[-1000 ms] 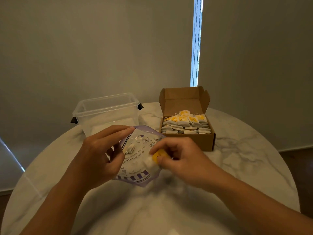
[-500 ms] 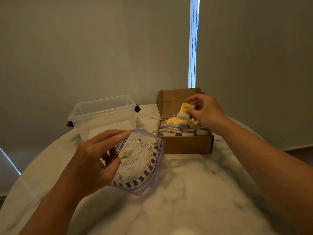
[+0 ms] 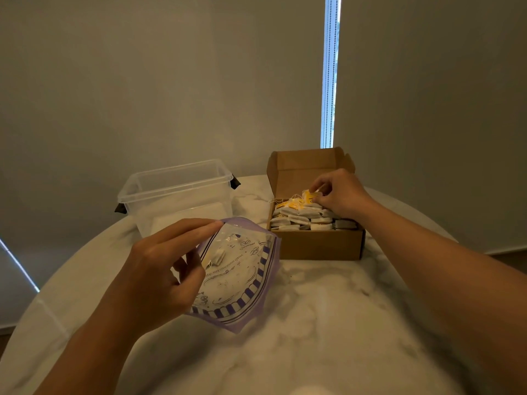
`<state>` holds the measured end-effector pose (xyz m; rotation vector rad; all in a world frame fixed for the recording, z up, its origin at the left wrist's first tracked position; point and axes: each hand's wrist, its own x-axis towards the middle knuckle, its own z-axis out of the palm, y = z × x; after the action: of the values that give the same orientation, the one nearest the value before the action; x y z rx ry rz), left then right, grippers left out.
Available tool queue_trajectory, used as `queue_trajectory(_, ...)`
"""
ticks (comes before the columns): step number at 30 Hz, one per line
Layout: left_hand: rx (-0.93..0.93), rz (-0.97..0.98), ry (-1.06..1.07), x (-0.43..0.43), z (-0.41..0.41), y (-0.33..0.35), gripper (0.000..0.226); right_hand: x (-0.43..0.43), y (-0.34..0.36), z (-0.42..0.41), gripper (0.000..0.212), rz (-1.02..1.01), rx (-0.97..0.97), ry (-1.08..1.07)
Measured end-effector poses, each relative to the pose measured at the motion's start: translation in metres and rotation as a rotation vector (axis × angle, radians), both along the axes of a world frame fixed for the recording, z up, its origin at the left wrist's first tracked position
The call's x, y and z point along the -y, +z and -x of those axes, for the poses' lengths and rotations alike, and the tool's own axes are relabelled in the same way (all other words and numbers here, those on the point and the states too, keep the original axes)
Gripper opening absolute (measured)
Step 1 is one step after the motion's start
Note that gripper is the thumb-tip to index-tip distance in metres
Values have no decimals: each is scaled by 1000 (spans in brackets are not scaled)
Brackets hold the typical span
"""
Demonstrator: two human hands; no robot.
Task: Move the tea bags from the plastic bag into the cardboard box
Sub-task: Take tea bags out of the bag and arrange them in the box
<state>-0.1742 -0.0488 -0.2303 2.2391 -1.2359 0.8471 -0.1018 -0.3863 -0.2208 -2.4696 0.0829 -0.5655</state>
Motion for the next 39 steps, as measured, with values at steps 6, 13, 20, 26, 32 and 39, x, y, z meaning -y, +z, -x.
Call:
queue_trajectory(6, -1, 14, 2, 0, 1, 0, 47, 2, 3, 1, 23, -3, 77, -84)
queue_trajectory(13, -2, 13, -5, 0, 0, 1, 47, -15, 0, 25, 17, 82, 103, 71)
queue_trajectory(20, 3, 24, -10, 0, 0, 1, 47, -25, -11, 32, 18, 244, 81, -1)
queue_trajectory(26, 9, 55, -5, -1, -1, 2, 48, -53, -16, 71, 15, 183, 353, 9)
queue_trajectory(32, 23, 88, 18, 1, 0, 4, 47, -120, -9, 133, 15, 116, 386, 461)
queue_trajectory(39, 23, 76, -11, 6, 4, 4, 48, -168, -20, 101, 25, 417, -52, 474)
